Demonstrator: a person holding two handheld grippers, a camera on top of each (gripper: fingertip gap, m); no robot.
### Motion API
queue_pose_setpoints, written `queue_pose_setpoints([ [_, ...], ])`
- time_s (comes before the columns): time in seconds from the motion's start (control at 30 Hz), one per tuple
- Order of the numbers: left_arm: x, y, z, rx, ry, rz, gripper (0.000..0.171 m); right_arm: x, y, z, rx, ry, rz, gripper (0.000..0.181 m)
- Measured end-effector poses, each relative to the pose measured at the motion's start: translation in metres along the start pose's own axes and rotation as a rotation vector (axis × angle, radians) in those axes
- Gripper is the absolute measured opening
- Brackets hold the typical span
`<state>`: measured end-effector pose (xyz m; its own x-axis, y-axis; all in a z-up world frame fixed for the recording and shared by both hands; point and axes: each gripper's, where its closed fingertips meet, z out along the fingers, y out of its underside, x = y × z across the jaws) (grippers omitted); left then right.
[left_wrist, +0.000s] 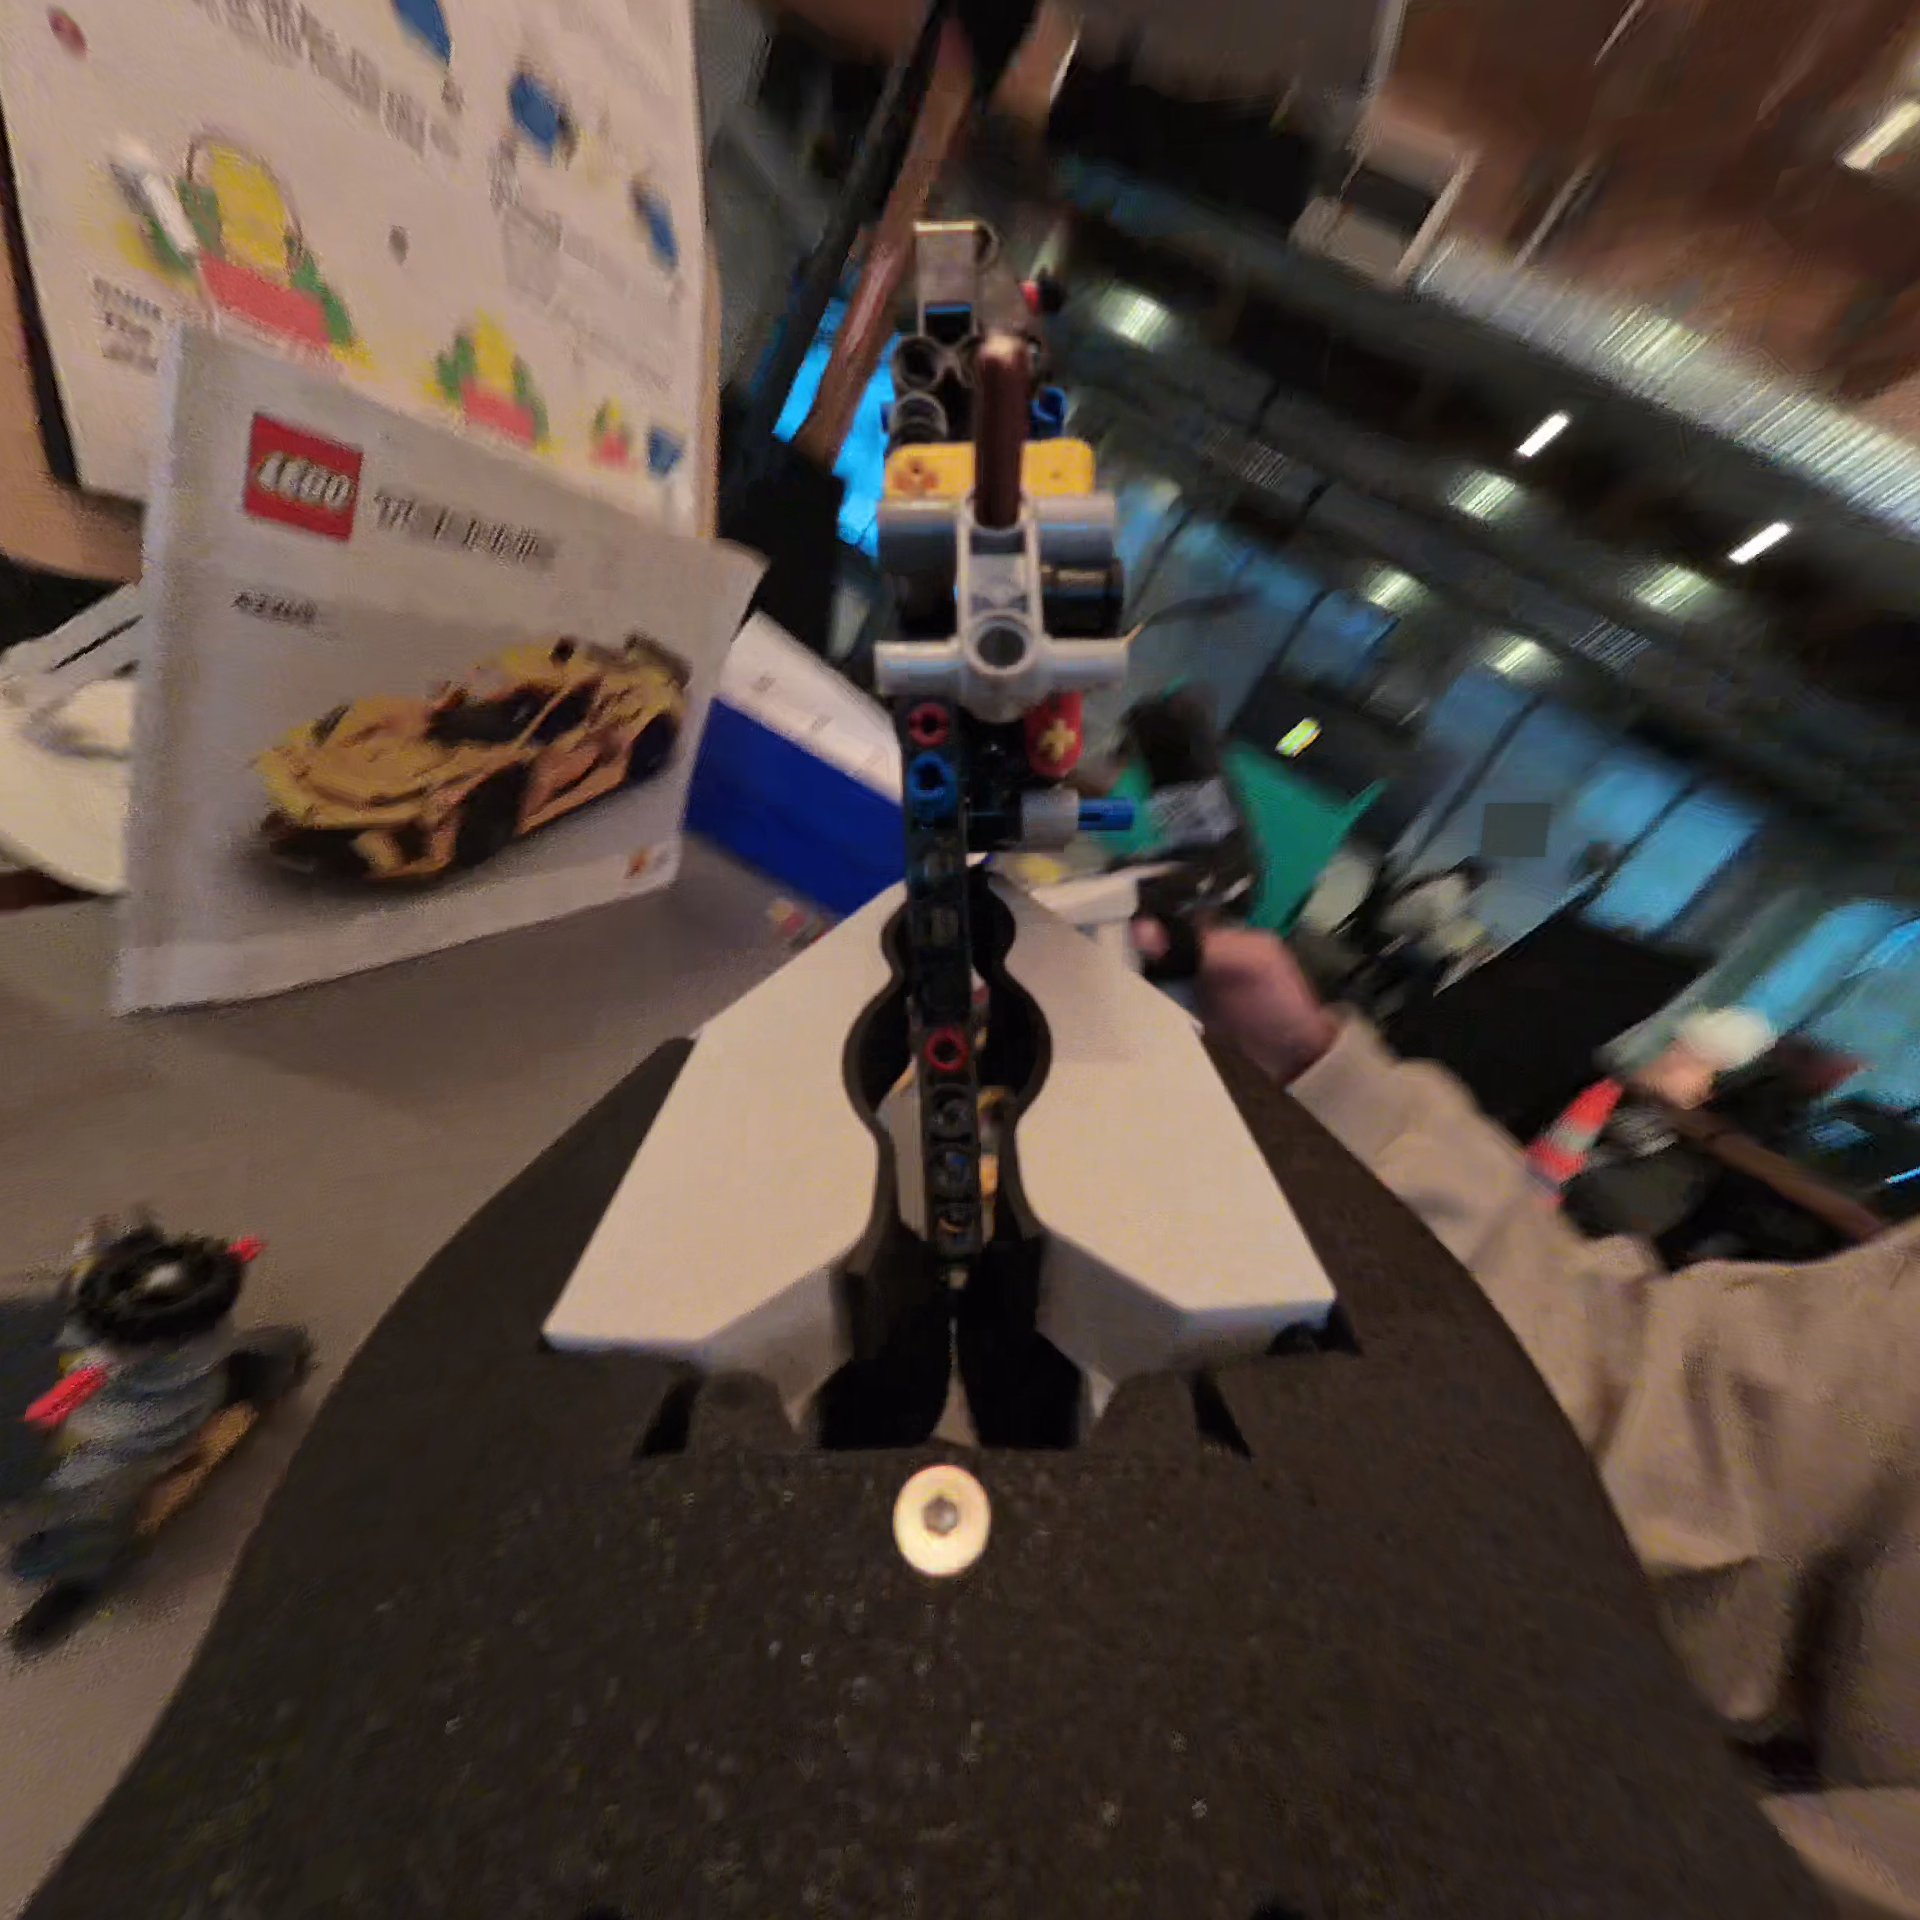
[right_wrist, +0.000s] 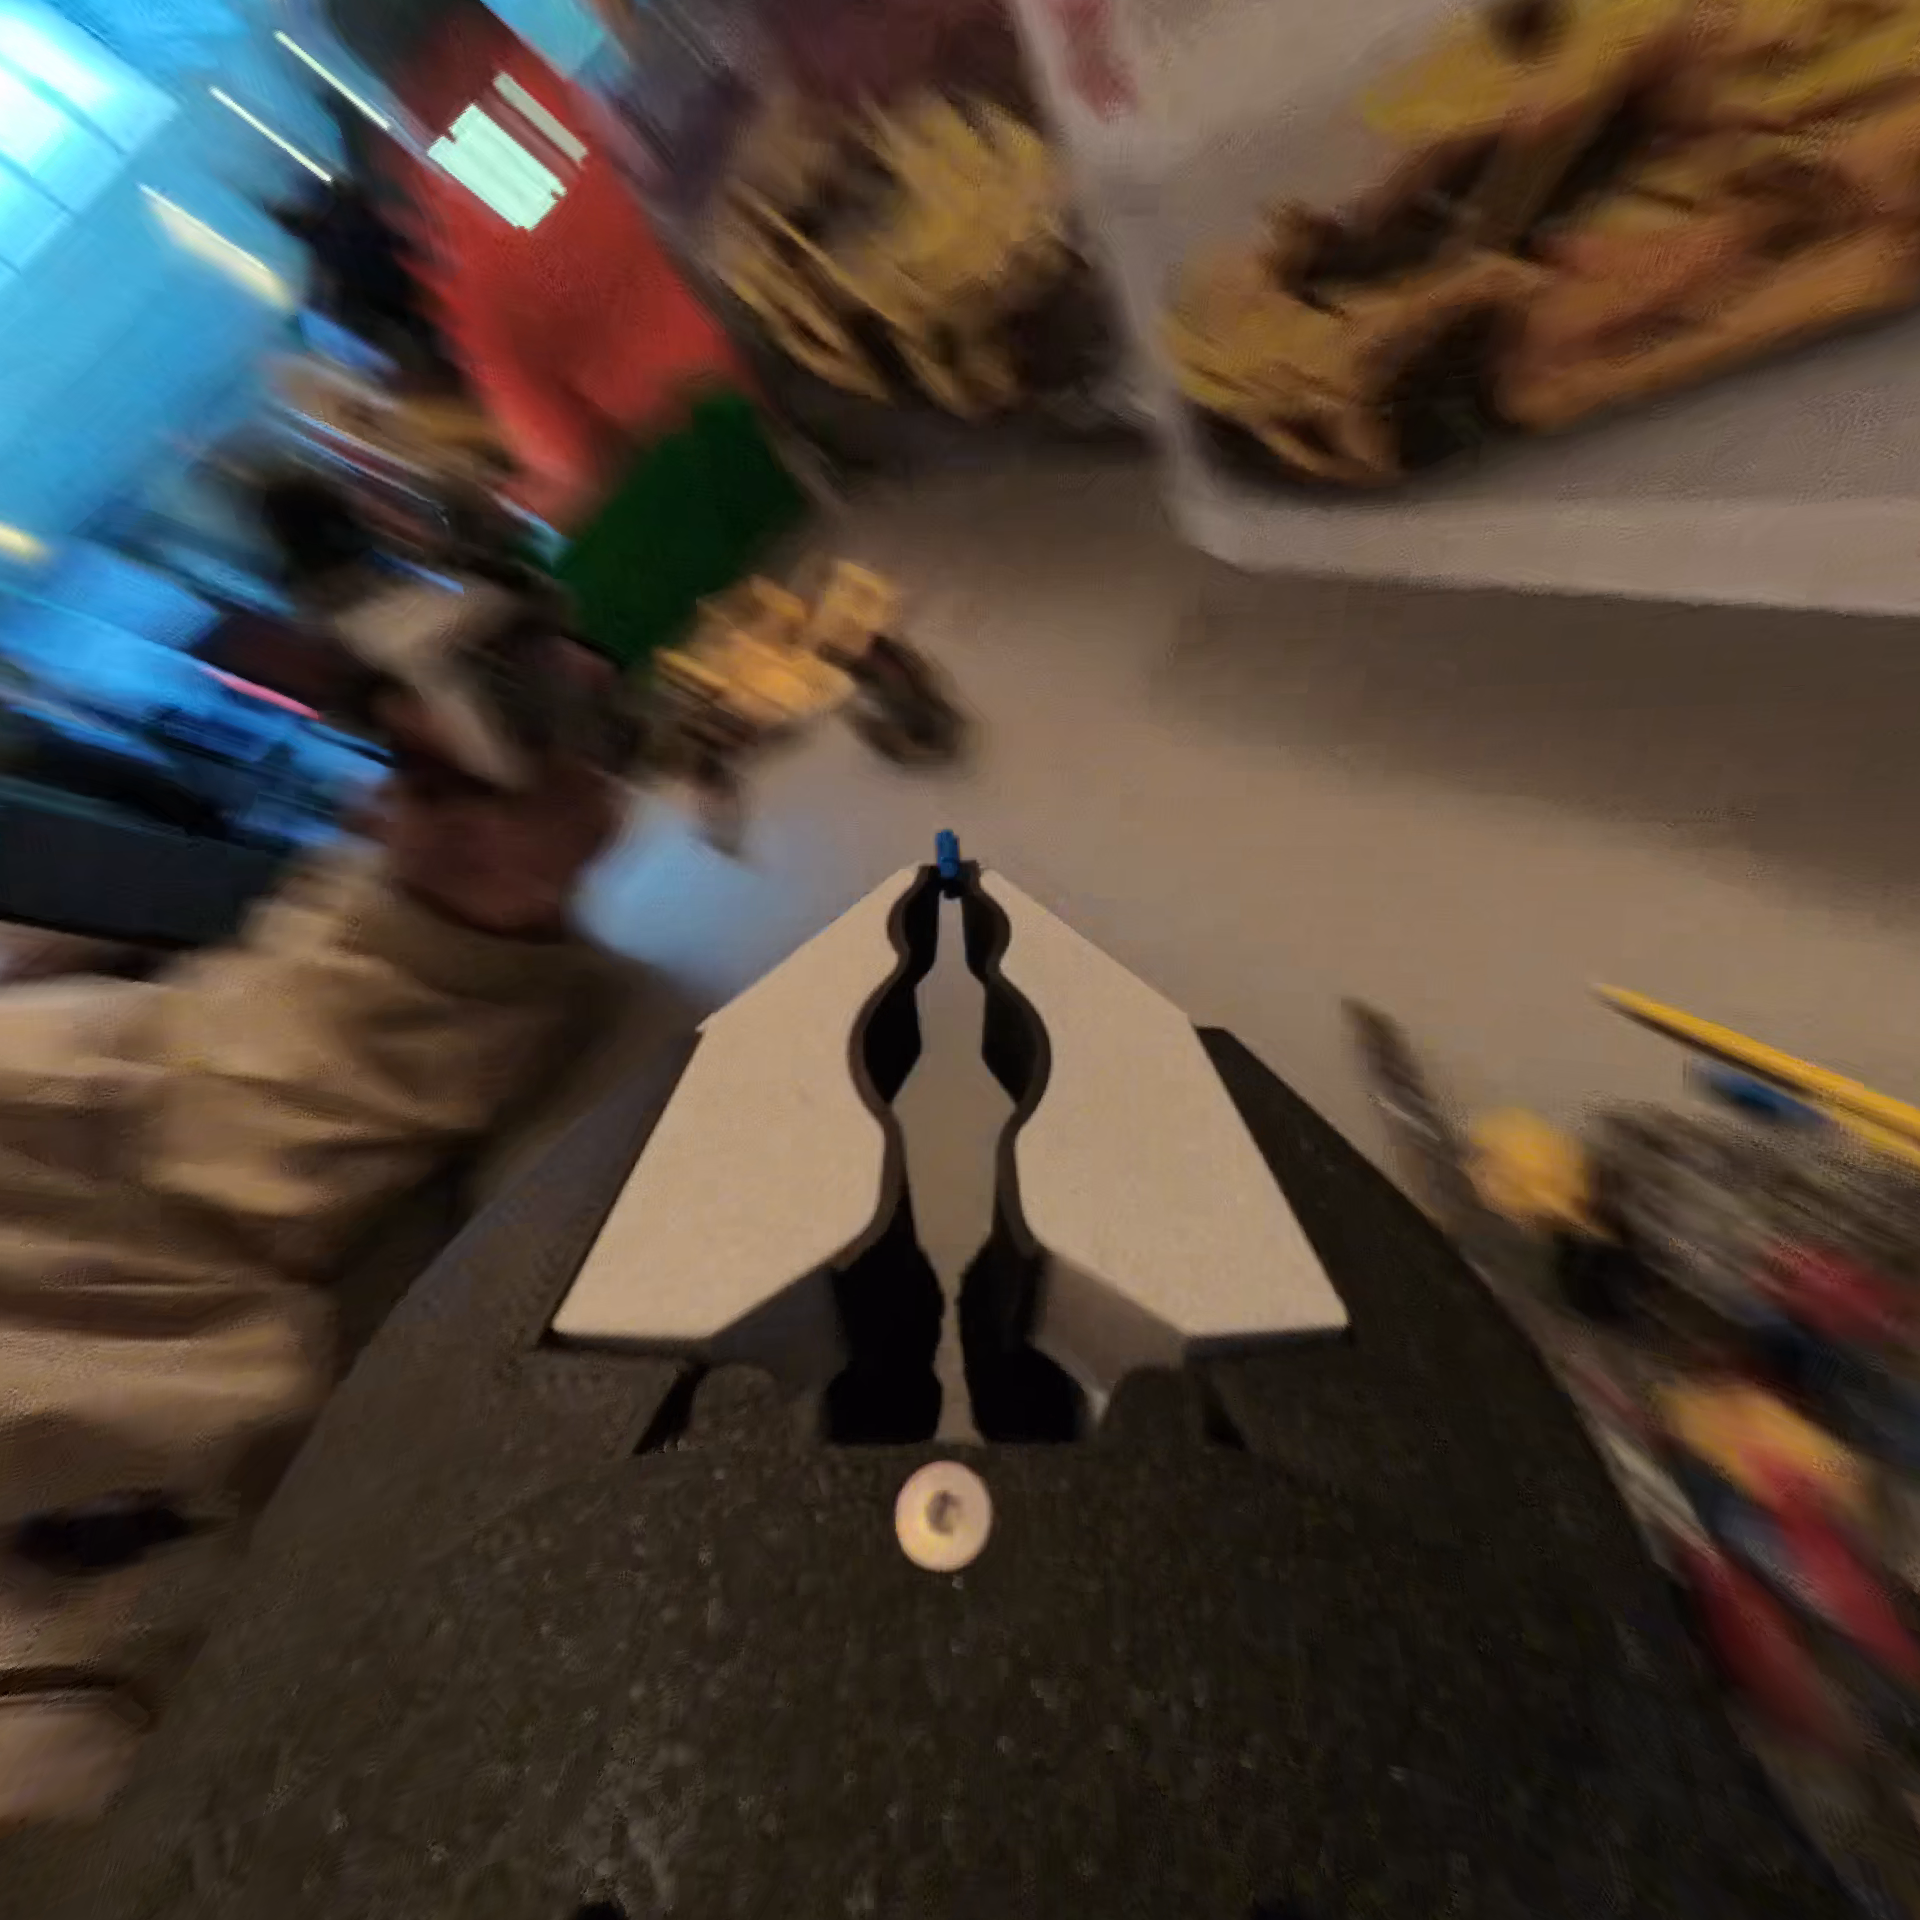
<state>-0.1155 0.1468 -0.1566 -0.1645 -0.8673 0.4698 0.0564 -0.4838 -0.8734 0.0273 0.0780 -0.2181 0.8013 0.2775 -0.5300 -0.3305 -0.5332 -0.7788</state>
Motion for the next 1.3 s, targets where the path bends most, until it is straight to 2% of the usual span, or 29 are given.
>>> queue_pose_setpoints([
  [0.07,0.006,0.017,0.009,-0.050,0.040,-0.077,0.007,0.054,0.025,-0.032,-0.179,0.344,-0.099,0.003],
  [0.1,0.011,0.017,0.012,-0.023,0.081,-0.144,0.007,0.064,0.031,-0.045,-0.216,0.400,-0.118,0.004],
  [0.2,0.022,0.024,0.018,-0.019,0.170,-0.245,0.007,0.077,0.041,-0.070,-0.256,0.454,-0.104,0.004],
  [0.27,0.028,0.028,0.020,-0.027,0.207,-0.254,0.007,0.090,0.052,-0.079,-0.298,0.503,-0.099,0.015],
  [0.33,0.034,0.027,0.021,-0.013,0.241,-0.277,0.007,0.094,0.059,-0.081,-0.335,0.516,-0.105,0.018],
  [0.37,0.038,0.026,0.020,-0.003,0.266,-0.292,0.007,0.091,0.054,-0.077,-0.305,0.504,-0.117,0.019],
  [0.43,0.042,0.023,0.021,0.018,0.292,-0.319,0.007,0.070,0.034,-0.062,-0.203,0.427,-0.154,0.020],
  [0.47,0.044,0.022,0.021,0.025,0.303,-0.336,0.007,0.046,0.019,-0.048,-0.121,0.319,-0.173,0.021],
  [0.57,0.045,0.028,0.026,0.023,0.303,-0.353,0.007,-0.059,-0.023,-0.006,0.153,-0.161,-0.211,0.026],
  [0.6,0.045,0.031,0.027,0.015,0.304,-0.353,0.007,-0.088,-0.027,0.007,0.186,-0.304,-0.163,0.027],
  [0.67,0.050,0.035,0.031,0.004,0.323,-0.362,0.007,-0.123,-0.015,0.034,0.134,-0.496,-0.056,0.035],
  [0.7,0.053,0.037,0.032,0.003,0.333,-0.367,0.008,-0.129,-0.007,0.046,0.105,-0.519,-0.018,0.040],
  [0.77,0.057,0.039,0.034,0.001,0.347,-0.376,0.008,-0.130,0.000,0.059,0.083,-0.523,-0.006,0.036],
  [0.9,0.054,0.043,0.036,-0.024,0.307,-0.346,0.008,-0.130,-0.009,0.049,0.154,-0.590,0.075,0.030],
  [1.03,0.048,0.047,0.035,-0.057,0.272,-0.320,0.007,-0.124,-0.018,0.040,0.224,-0.580,0.074,0.032],
  [1.07,0.047,0.049,0.036,-0.069,0.260,-0.308,0.007,-0.123,-0.022,0.037,0.245,-0.583,0.086,0.038],
  [1.2,0.048,0.065,0.038,-0.181,0.209,-0.182,0.007,-0.115,-0.019,0.039,0.228,-0.546,0.110,0.035],
  [1.23,0.050,0.069,0.038,-0.213,0.210,-0.156,0.007,-0.113,-0.017,0.040,0.215,-0.539,0.110,0.027],
  [1.3,0.050,0.068,0.034,-0.251,0.210,-0.138,0.007,-0.114,-0.013,0.039,0.185,-0.557,0.125,0.026],
])
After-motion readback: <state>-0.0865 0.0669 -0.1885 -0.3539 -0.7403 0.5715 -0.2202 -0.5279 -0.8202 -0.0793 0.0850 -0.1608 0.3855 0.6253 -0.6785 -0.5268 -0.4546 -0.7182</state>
